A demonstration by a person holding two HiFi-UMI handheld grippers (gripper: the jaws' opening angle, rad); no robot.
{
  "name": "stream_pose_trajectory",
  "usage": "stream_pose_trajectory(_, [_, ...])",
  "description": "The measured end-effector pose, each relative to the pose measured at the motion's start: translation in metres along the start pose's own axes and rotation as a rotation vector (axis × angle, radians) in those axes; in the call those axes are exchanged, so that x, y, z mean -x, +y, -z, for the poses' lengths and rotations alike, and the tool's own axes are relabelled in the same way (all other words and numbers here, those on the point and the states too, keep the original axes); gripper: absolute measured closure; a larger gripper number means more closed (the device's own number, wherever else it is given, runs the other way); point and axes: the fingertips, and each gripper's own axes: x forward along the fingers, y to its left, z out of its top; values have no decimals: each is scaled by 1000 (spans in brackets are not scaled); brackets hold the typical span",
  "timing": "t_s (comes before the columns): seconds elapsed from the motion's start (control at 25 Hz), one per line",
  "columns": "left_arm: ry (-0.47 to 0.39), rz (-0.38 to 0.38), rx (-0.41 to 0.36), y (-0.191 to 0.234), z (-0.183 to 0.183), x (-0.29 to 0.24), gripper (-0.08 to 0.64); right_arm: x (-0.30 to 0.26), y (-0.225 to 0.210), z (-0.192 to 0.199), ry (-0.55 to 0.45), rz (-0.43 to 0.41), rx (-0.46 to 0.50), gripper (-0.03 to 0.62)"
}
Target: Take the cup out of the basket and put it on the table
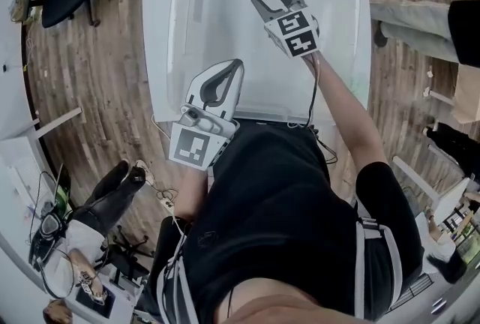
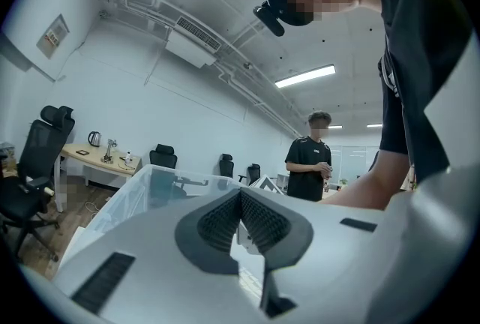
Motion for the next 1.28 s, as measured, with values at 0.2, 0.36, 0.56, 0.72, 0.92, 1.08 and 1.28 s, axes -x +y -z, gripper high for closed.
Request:
stream_pose_trajectory(0.2, [23, -9, 11, 9, 3, 1, 541, -35, -8, 16, 40, 26, 33, 428])
stream_pose_trajectory(0.36, [29, -6, 9, 12, 3, 0, 541, -60, -19, 33, 83, 47, 49, 428])
stream_pose_trajectory(0.56, [49, -11, 0, 15, 6, 1, 541, -87, -31, 45, 112, 83, 70, 428])
stream_pose_trajectory(0.72, [58, -21, -5, 18, 5, 3, 541, -109, -37, 59, 146, 93, 98, 428])
stream_pose_trajectory(0.92, [56, -29, -19, 19, 0, 6, 541, -134, -49, 77, 194, 114, 90, 428])
stream_pose_trajectory(1.08, [59, -44, -28, 21, -2, 10, 541, -154, -60, 84, 222, 132, 80, 428])
stream_pose_trajectory(1.28, [65, -60, -32, 25, -4, 15, 541, -172, -66, 96, 272, 157, 114, 430])
